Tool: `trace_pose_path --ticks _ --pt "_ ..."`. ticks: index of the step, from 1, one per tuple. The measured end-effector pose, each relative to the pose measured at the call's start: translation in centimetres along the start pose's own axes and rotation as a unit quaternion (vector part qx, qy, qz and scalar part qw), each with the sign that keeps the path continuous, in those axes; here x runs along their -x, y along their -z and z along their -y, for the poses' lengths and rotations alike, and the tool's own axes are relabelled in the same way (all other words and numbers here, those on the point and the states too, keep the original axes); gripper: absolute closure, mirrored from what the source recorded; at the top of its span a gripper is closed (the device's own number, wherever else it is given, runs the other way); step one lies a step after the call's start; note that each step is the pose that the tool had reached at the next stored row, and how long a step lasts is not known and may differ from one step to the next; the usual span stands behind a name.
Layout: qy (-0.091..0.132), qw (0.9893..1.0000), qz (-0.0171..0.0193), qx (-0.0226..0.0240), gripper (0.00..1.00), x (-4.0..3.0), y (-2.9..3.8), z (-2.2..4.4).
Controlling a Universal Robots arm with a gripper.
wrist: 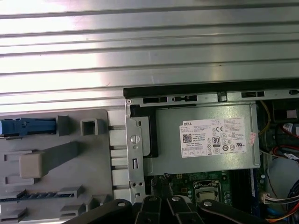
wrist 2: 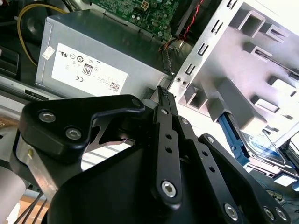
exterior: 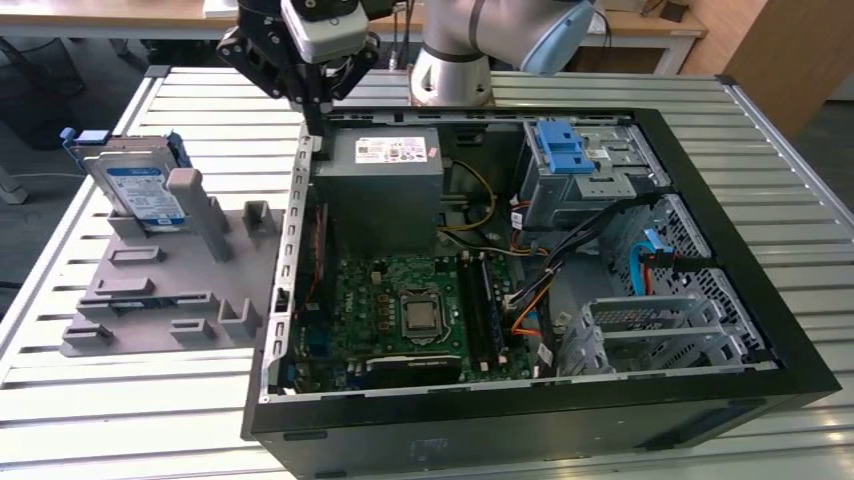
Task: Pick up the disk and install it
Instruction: 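Reach for the disk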
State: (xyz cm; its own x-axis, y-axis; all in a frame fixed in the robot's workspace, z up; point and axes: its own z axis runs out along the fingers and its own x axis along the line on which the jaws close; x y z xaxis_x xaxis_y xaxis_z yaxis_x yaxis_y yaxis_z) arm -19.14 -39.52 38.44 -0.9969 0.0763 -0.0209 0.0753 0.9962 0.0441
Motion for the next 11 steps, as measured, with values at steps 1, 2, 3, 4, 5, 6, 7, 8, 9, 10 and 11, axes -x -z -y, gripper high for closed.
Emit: trace_pose_path --ticks 1,2,3,4,5,6,7,8,9,10,11 --pt "0.0 1.0 0.0 0.0 0.89 0.0 0.0 0.0" --pt "0.0 1.0 0.0 0.0 0.89 0.0 0.0 0.0" --pt "0.0 1.0 0.0 0.0 0.89 -0.01 0.0 0.0" --pt "0.0 1.0 -0.0001 -0.0001 0.89 -0.01 0.0 0.0" --pt "0.0 1.0 0.0 0.0 0.89 -0.02 0.0 0.0" --pt "0.0 1.0 0.0 0.0 0.89 -0.02 0.0 0.0" --pt "0.0 1.0 0.0 0.0 0.89 -0.04 0.0 0.0" --pt "0.0 1.0 0.0 0.0 0.89 -0.09 0.0 0.01" --pt "0.0 1.0 0.0 0.0 0.89 -0.15 0.0 0.01" --pt "0.0 1.0 0.0 0.0 0.89 -0.21 0.0 0.0" --pt "0.0 1.0 0.0 0.0 0.89 -0.27 0.0 -0.02"
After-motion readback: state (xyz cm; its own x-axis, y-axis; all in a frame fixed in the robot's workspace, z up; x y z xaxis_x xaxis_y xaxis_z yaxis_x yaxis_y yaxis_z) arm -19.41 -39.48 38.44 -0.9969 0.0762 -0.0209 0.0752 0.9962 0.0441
